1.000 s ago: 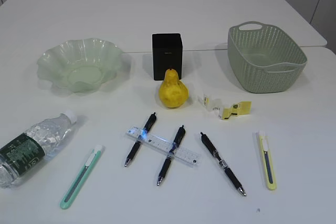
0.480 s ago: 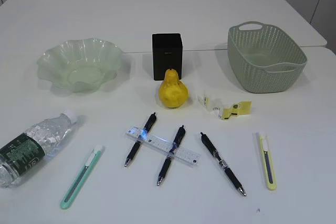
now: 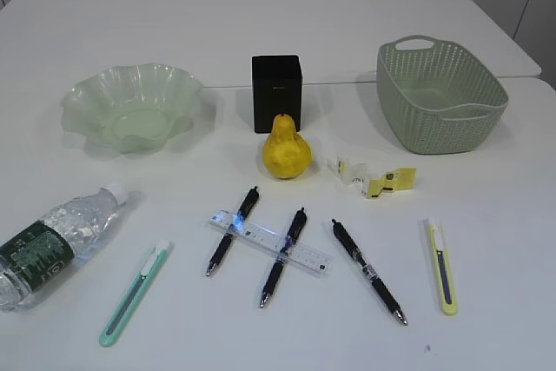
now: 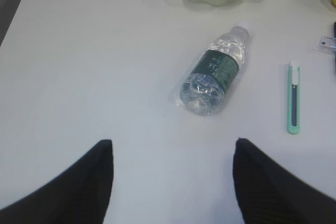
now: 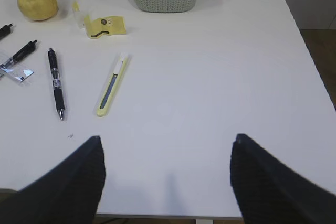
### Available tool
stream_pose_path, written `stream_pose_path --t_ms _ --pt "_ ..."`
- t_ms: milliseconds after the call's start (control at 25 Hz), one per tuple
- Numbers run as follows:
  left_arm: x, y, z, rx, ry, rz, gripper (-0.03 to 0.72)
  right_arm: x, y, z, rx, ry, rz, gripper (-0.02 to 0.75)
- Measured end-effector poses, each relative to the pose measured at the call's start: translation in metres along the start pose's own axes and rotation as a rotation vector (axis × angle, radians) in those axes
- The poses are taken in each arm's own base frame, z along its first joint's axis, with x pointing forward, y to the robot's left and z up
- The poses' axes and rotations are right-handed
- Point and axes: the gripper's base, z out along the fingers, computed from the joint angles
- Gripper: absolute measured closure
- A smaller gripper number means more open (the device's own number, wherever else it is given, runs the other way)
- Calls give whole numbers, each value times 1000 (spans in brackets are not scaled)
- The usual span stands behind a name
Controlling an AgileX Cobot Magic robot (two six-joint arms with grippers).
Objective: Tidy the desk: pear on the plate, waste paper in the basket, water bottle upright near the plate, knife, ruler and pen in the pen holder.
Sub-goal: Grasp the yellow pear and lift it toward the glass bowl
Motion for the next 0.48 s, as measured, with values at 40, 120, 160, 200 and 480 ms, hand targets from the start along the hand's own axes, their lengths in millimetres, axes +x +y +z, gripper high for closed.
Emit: stream_pose_path --t_ms 40,120,160,200,480 --pt "0 0 0 2 0 -1 189 0 0 0 0 0 0 155" --pt "0 0 0 1 0 -1 189 0 0 0 0 0 0 155" --pt "0 0 0 1 0 -1 189 0 0 0 -1 0 1 155" --pt "0 0 0 1 0 -1 190 0 0 0 -1 0 1 155" --pt "-12 0 2 4 111 1 189 0 0 0 -2 0 7 155"
